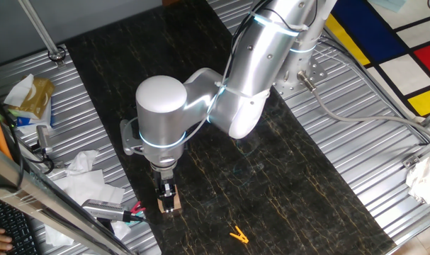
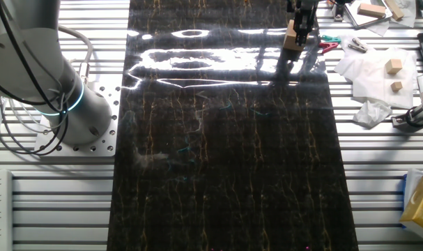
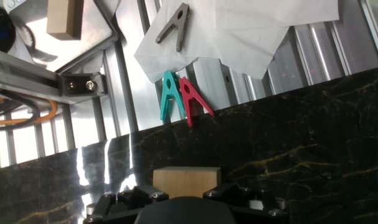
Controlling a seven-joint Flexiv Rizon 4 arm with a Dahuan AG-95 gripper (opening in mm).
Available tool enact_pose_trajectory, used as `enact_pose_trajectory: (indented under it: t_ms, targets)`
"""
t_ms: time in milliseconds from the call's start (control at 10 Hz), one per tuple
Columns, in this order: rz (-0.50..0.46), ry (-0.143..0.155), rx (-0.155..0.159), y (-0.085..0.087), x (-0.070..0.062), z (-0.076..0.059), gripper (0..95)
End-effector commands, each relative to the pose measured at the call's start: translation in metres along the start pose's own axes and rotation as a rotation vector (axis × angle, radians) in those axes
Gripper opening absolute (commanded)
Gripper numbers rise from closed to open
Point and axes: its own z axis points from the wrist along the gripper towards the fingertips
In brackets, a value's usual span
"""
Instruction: Hold a small block with the gripper and sweep it from left to right on the table
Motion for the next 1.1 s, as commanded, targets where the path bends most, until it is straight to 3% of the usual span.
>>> enact_pose_trajectory:
  t_ms: [100,600,700,900,1000,1100]
  targets:
    - [-0.038,-0.002,0.021,-0.003,-0.006,-0.007,76.0]
    - [-0.094,0.014,0.045,-0.023,-0.025,-0.031,76.0]
    - [-0.106,0.014,0.053,-0.026,-0.028,-0.034,57.0]
    - [-0.131,0.012,0.065,-0.033,-0.033,-0.040,57.0]
    - [-0.151,0.008,0.095,-0.035,-0.034,-0.043,57.0]
    - [-0.155,0.007,0.109,-0.035,-0.034,-0.043,19.0]
